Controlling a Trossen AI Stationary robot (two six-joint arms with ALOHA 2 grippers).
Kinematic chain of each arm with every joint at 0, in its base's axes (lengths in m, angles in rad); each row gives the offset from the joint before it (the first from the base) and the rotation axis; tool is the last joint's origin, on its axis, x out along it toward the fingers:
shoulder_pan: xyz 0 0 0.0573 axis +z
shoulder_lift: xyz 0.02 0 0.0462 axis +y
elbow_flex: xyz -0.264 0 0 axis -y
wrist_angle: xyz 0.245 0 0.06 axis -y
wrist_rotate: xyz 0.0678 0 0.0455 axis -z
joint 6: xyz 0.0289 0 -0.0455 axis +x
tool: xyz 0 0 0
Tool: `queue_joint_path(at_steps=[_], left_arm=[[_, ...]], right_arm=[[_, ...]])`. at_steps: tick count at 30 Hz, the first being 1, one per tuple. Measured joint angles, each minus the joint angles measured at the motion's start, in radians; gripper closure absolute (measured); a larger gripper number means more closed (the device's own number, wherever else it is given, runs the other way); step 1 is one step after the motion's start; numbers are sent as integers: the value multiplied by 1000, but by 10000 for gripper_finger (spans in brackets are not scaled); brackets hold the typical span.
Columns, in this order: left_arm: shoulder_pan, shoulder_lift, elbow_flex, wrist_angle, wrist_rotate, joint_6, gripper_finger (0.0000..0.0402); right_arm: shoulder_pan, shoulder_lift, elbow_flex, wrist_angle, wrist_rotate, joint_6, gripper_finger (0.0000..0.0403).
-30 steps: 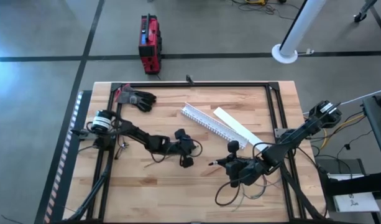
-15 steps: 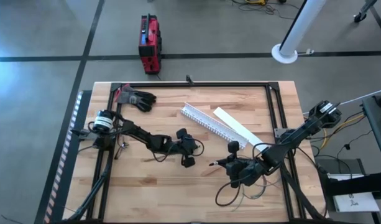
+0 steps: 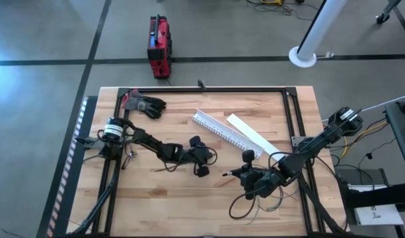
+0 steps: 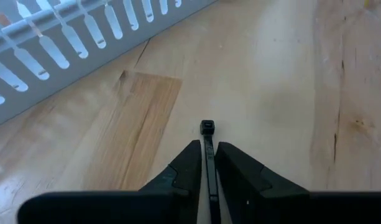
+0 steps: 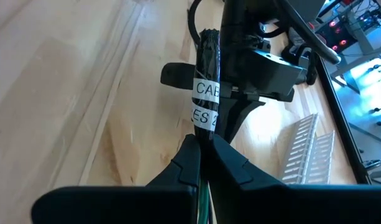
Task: Ziptie cables
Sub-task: Wrap the cables together using the zip tie
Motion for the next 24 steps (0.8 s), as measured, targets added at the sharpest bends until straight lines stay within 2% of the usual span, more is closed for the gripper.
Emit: queue_joint_path(at_steps=[3, 9, 24], left_arm=[[0, 8, 0, -1, -3, 5, 392], [-7, -39, 1, -4, -31, 37, 400], [-64, -369, -6, -114, -67, 119, 401]], right_arm=[[0, 0, 0, 0, 0, -5, 403], [0, 0, 0, -4, 0, -18, 403], [1, -5, -17, -53, 9, 39, 403]])
